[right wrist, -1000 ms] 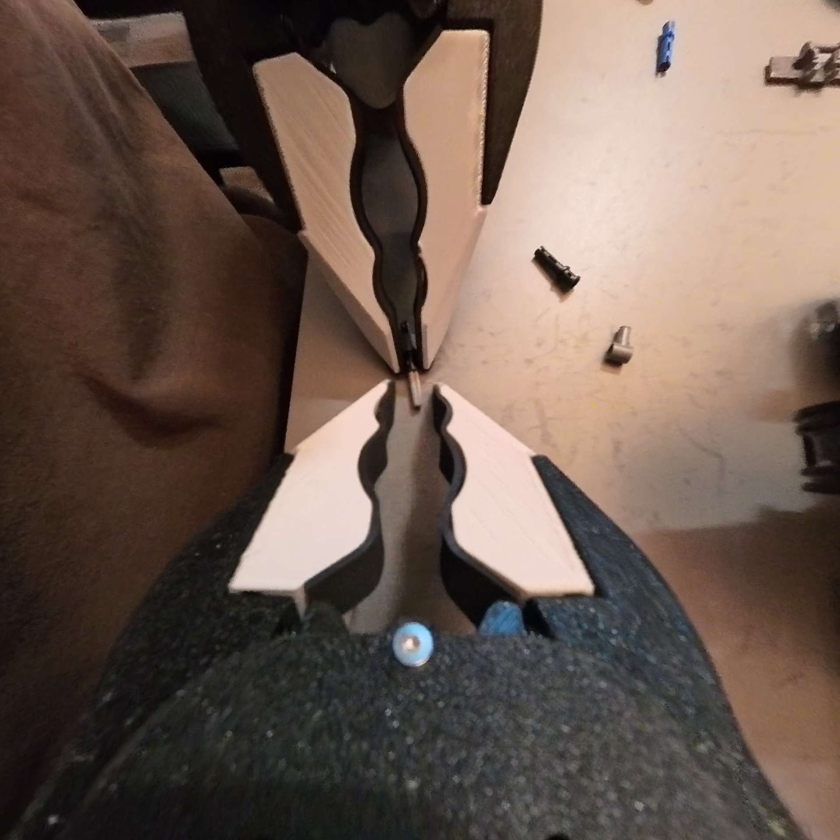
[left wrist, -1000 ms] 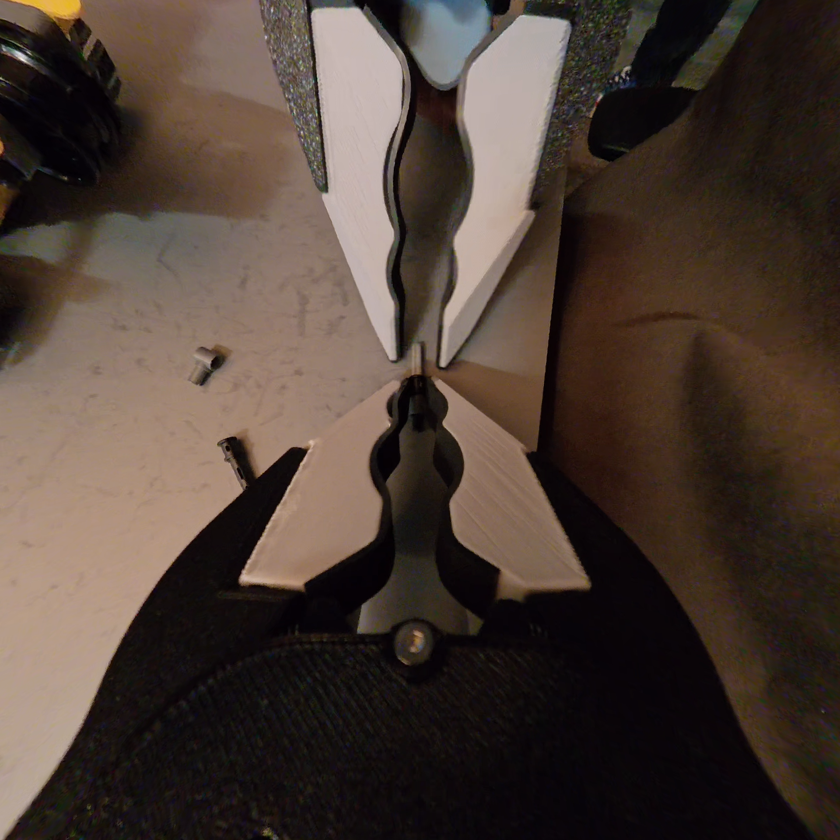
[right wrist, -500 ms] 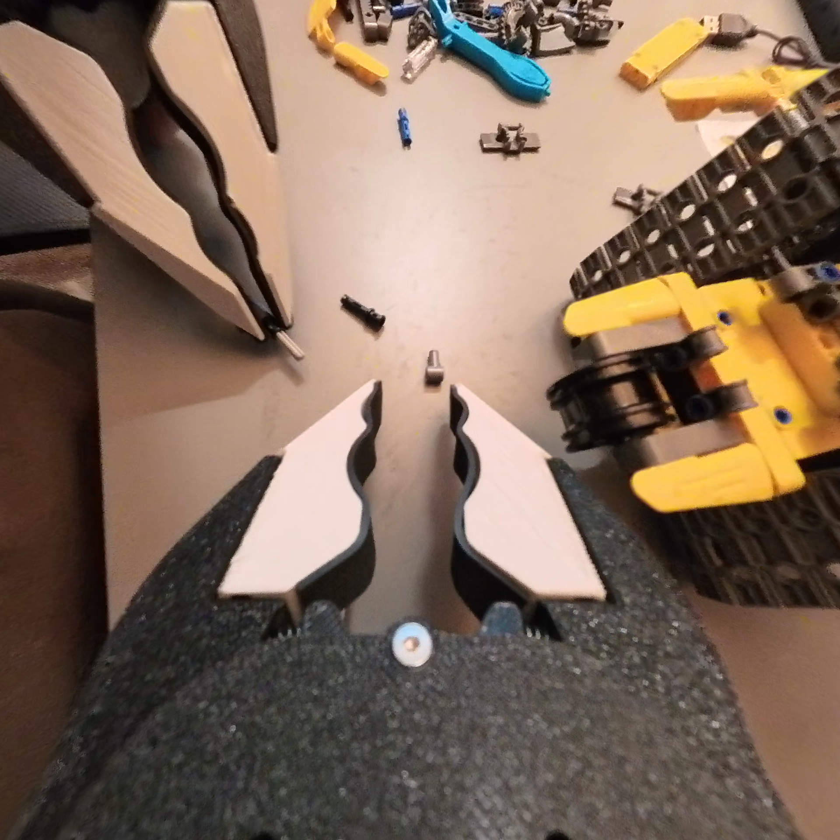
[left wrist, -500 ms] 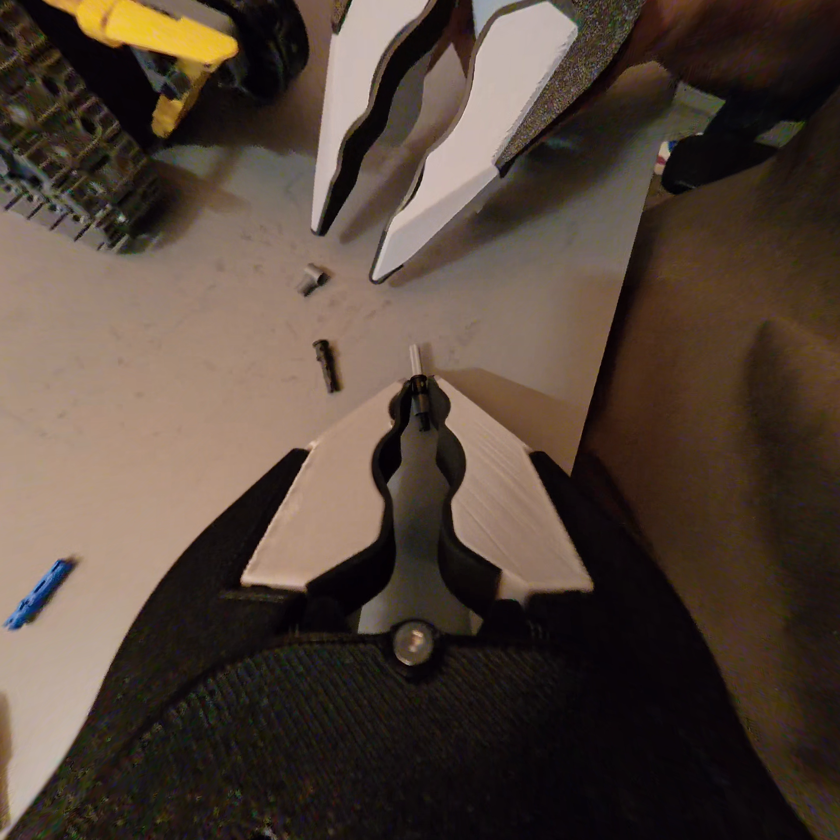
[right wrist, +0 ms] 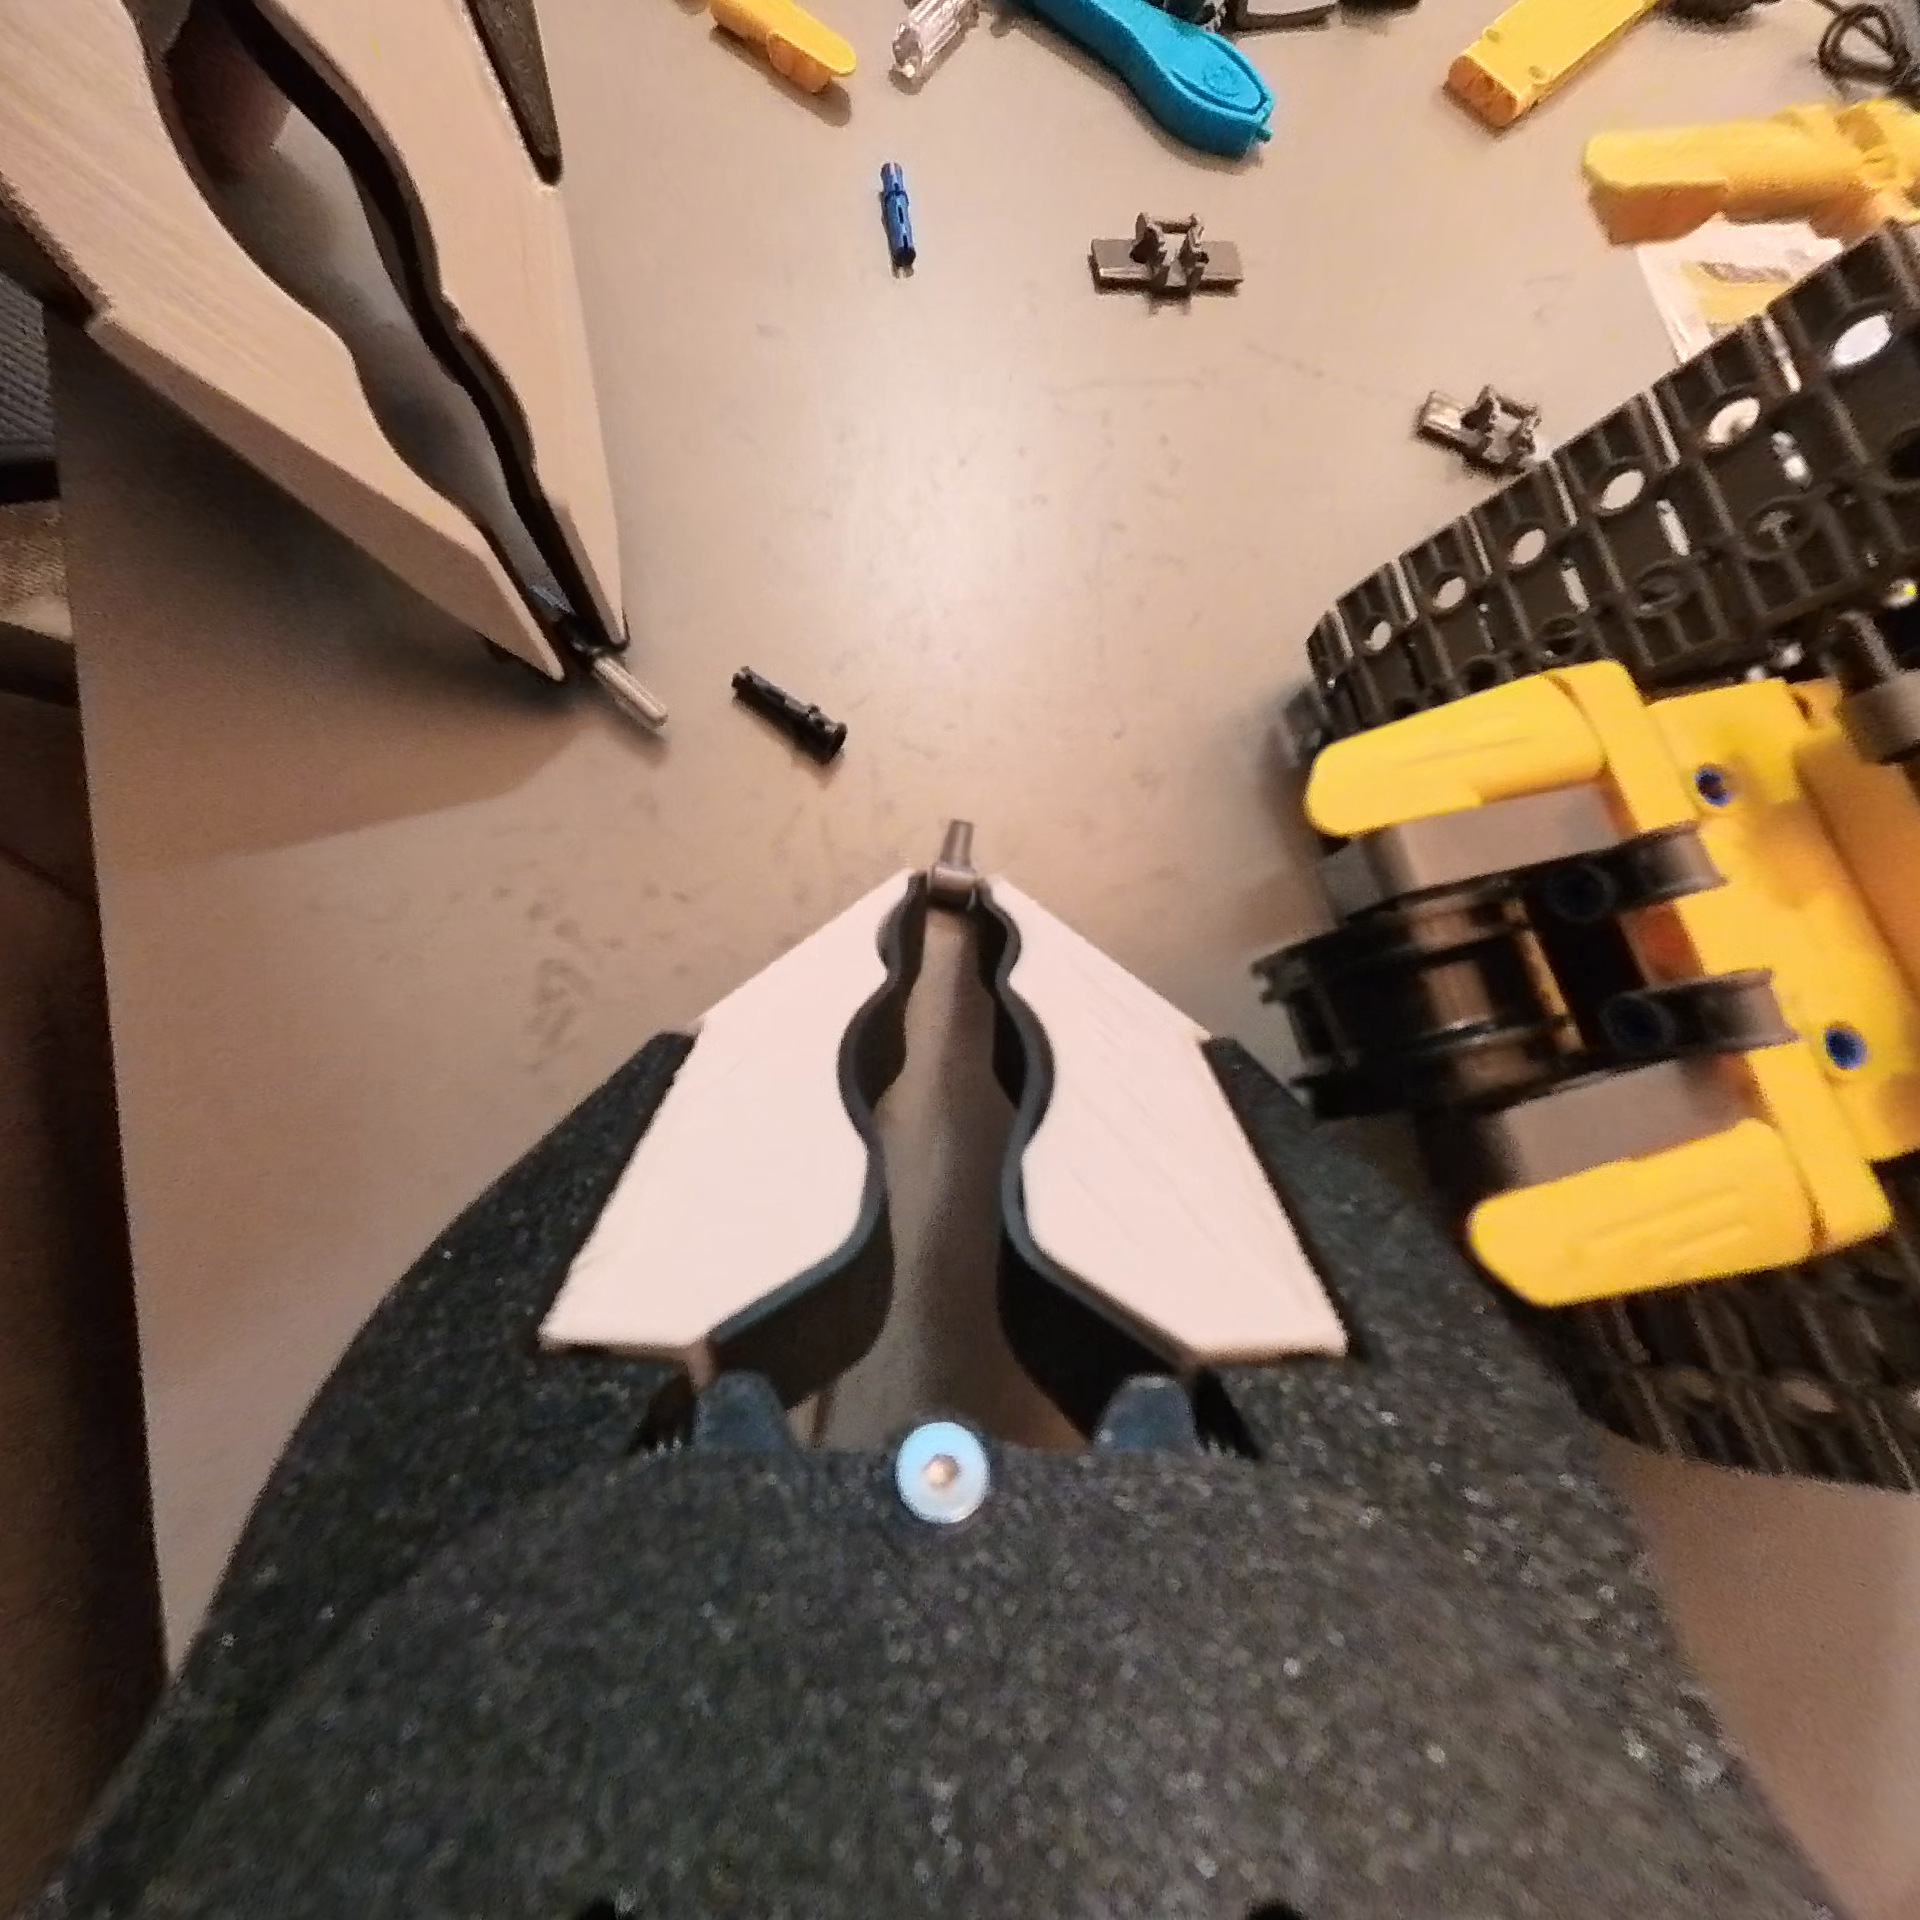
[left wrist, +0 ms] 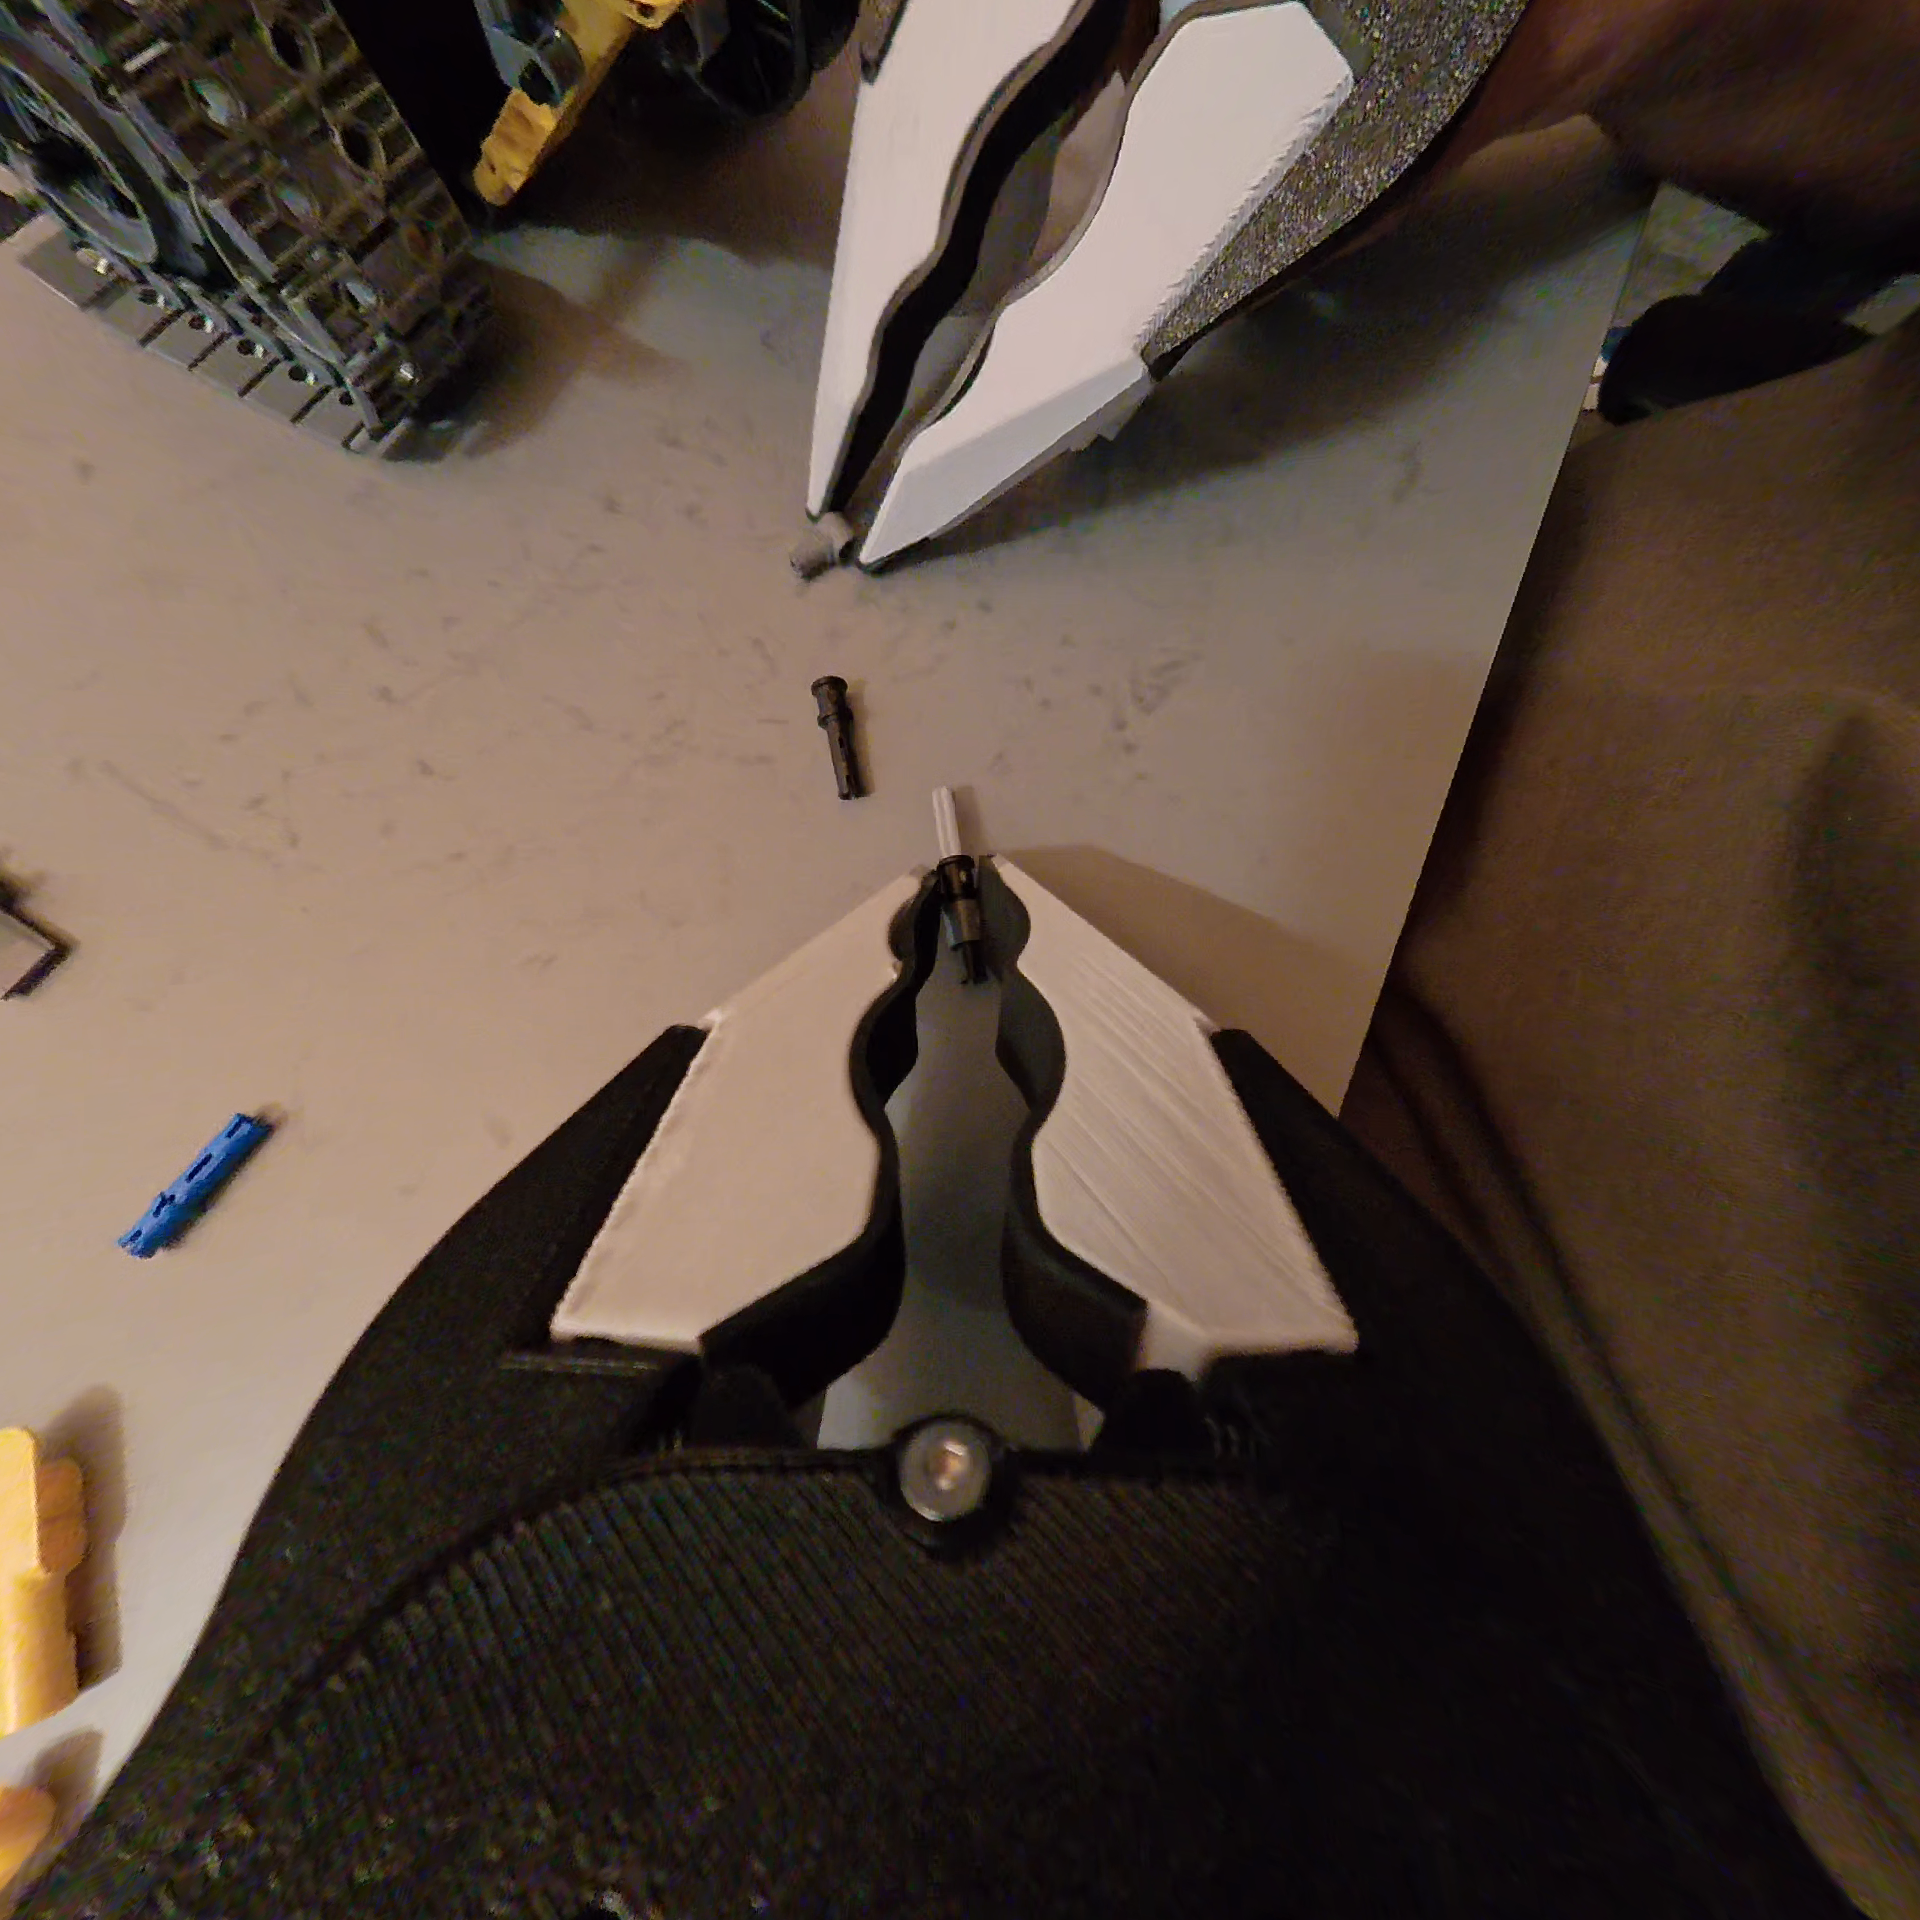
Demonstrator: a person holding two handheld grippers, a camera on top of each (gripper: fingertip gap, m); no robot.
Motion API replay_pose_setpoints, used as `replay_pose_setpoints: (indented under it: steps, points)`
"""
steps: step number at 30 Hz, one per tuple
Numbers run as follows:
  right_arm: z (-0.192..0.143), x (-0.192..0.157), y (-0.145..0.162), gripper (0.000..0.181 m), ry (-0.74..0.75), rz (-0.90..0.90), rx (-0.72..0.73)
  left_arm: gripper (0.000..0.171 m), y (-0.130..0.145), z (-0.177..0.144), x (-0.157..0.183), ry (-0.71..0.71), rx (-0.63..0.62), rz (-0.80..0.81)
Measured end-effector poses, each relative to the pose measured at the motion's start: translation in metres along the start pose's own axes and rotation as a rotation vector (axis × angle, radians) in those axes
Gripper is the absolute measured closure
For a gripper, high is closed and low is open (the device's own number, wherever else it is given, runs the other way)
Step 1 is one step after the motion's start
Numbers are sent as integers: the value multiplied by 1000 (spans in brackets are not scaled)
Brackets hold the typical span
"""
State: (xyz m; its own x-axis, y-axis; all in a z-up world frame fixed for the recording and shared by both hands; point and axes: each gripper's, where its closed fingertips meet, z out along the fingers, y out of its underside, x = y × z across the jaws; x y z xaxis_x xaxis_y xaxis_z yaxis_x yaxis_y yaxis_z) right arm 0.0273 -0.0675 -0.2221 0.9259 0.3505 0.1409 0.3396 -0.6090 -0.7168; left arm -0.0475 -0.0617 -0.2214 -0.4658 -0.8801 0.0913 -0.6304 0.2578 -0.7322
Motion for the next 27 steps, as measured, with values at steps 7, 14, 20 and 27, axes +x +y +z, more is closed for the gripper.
replay_pose_setpoints:
  steps: [7,14,20,27]
  points:
    - [-12,-22,8,173,-109,49,-2,166,-4,7,5,9,-11,29]
    - [-25,-43,16,177,-182,-24,-6,166,-7,12,10,27,-19,42]
    - [-24,-35,12,164,-145,-10,18,166,-7,13,10,31,-19,37]
    - [-22,-39,-7,150,-179,-68,115,166,-7,13,9,34,-20,33]
